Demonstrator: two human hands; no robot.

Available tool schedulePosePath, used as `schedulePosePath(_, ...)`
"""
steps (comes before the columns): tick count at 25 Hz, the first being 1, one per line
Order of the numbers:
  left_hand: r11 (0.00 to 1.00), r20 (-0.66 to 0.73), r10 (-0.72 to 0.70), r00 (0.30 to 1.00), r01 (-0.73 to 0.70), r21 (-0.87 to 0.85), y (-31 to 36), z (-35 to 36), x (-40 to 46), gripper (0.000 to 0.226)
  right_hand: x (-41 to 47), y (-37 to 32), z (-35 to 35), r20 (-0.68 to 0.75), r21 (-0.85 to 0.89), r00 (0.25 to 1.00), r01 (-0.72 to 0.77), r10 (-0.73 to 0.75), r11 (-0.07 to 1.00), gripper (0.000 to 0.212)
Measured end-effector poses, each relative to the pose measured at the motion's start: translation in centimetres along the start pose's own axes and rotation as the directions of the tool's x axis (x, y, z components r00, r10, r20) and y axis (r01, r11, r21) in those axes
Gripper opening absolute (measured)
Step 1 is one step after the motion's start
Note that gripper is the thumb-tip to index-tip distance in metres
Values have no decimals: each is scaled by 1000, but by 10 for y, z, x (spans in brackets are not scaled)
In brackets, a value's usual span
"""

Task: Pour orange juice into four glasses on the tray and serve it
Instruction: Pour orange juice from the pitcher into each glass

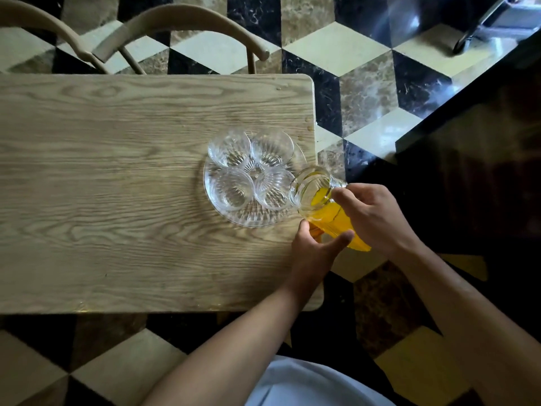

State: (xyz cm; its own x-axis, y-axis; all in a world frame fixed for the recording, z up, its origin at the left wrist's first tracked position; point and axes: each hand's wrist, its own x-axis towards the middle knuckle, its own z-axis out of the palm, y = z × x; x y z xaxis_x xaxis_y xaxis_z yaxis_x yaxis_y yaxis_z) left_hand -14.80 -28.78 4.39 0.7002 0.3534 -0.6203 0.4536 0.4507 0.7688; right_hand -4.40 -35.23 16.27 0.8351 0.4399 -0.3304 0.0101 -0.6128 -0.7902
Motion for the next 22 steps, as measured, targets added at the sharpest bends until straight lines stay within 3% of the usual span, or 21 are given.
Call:
schedulePosePath(10, 988, 43, -65, 997, 70, -138, -8, 7, 2, 65, 16, -8, 4, 49, -168, 998, -29, 37, 985, 51)
schedulePosePath(22, 984, 42, -85, 995, 91, -151, -10, 14, 7, 43, 28, -18, 10, 38, -338, 999, -22, 37, 941, 49)
